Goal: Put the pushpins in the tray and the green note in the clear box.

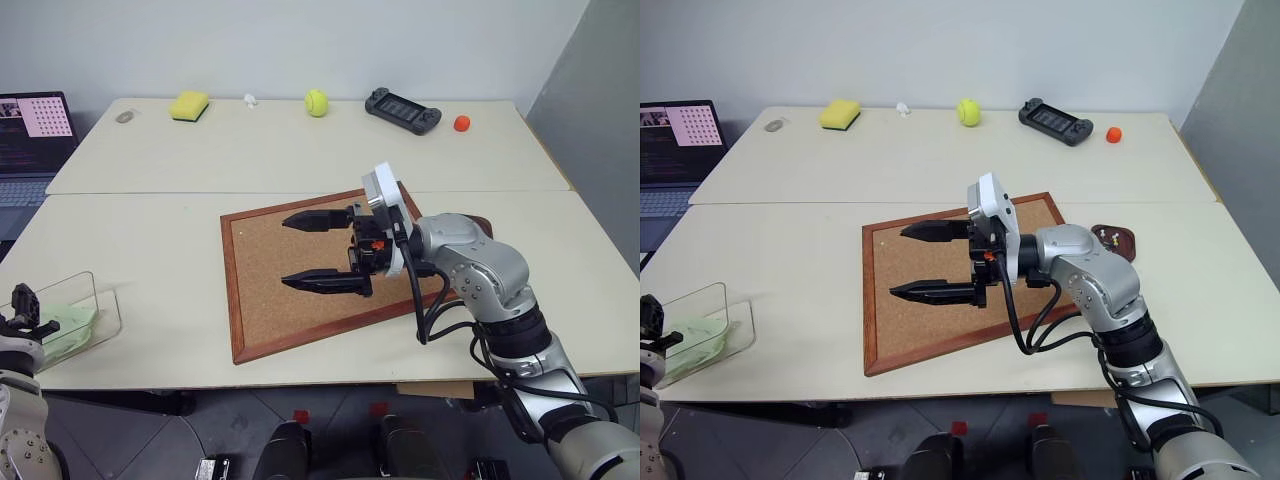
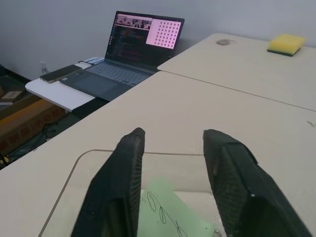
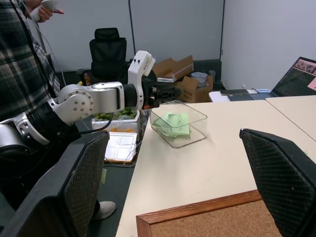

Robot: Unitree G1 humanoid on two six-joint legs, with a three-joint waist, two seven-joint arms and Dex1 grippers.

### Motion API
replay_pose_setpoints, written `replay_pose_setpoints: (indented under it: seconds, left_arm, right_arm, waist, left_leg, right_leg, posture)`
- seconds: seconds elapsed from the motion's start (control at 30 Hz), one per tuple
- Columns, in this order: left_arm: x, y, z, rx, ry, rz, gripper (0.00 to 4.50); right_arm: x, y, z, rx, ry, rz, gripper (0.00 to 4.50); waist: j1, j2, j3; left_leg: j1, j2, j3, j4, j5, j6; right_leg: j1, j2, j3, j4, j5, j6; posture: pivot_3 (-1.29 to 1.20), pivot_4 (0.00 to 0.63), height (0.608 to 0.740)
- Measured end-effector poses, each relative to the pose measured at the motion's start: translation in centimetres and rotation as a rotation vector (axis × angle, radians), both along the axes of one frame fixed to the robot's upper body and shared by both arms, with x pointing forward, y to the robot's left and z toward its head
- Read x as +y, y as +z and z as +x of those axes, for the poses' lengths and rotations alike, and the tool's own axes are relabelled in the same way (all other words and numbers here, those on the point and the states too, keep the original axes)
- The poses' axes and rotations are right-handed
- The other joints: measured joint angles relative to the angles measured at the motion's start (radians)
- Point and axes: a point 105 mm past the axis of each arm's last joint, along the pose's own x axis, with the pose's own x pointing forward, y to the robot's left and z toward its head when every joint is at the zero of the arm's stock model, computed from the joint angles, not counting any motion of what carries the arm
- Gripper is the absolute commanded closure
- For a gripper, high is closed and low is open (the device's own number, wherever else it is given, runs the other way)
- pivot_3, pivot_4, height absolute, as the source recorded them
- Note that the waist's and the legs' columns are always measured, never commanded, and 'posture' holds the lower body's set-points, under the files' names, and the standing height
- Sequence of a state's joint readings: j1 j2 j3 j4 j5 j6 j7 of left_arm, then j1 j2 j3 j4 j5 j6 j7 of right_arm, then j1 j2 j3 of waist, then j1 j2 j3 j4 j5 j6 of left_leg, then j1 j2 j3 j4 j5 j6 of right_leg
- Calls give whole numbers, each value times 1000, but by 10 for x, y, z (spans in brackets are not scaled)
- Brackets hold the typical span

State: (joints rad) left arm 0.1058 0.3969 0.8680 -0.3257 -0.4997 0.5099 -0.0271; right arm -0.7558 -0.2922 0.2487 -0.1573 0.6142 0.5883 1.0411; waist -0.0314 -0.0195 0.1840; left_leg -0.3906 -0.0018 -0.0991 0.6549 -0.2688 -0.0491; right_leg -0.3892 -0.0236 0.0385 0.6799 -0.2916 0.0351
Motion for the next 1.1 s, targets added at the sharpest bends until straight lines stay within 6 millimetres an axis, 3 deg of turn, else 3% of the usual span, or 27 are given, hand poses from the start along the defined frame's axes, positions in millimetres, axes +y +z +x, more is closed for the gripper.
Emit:
replay_pose_setpoints:
  seconds: [0.23,0.47,0.63,0.73,0.9,1.1]
  left_arm:
    - [1,-1,-1,4,12,-7,130]
    - [-11,8,2,8,-44,28,46]
    - [-71,47,26,0,-382,147,46]
    - [-114,56,41,2,-566,198,46]
    - [-164,49,69,-55,-686,148,46]
    - [-186,22,93,-48,-660,96,46]
  right_arm:
    - [0,0,-2,-2,1,-2,0]
    - [-2,-2,-1,0,-8,-8,0]
    - [-15,-11,12,-27,-160,-22,0]
    - [-28,-16,30,-11,-349,2,0]
    - [-58,-29,62,-22,-723,18,0]
    - [-106,-53,81,-59,-1091,4,0]
  waist:
    - [0,0,0]
    - [0,0,0]
    - [5,-2,0]
    - [4,0,1]
    - [2,0,1]
    - [2,0,1]
  left_leg:
    - [0,0,0,0,0,0]
    - [0,0,0,0,0,0]
    - [-1,-1,-3,0,0,0]
    - [-1,-2,-1,-1,0,0]
    - [0,-3,1,-4,1,-2]
    - [1,-4,2,-7,2,-3]
  right_leg:
    - [0,0,0,0,0,0]
    - [0,0,0,0,0,0]
    - [1,-1,0,-1,0,0]
    - [0,0,2,0,0,0]
    - [0,2,1,0,0,0]
    - [-1,2,2,0,0,0]
  posture:
    - [0,150,740]
    - [0,150,740]
    - [0,150,740]
    - [0,150,740]
    - [0,150,740]
    - [0,150,740]
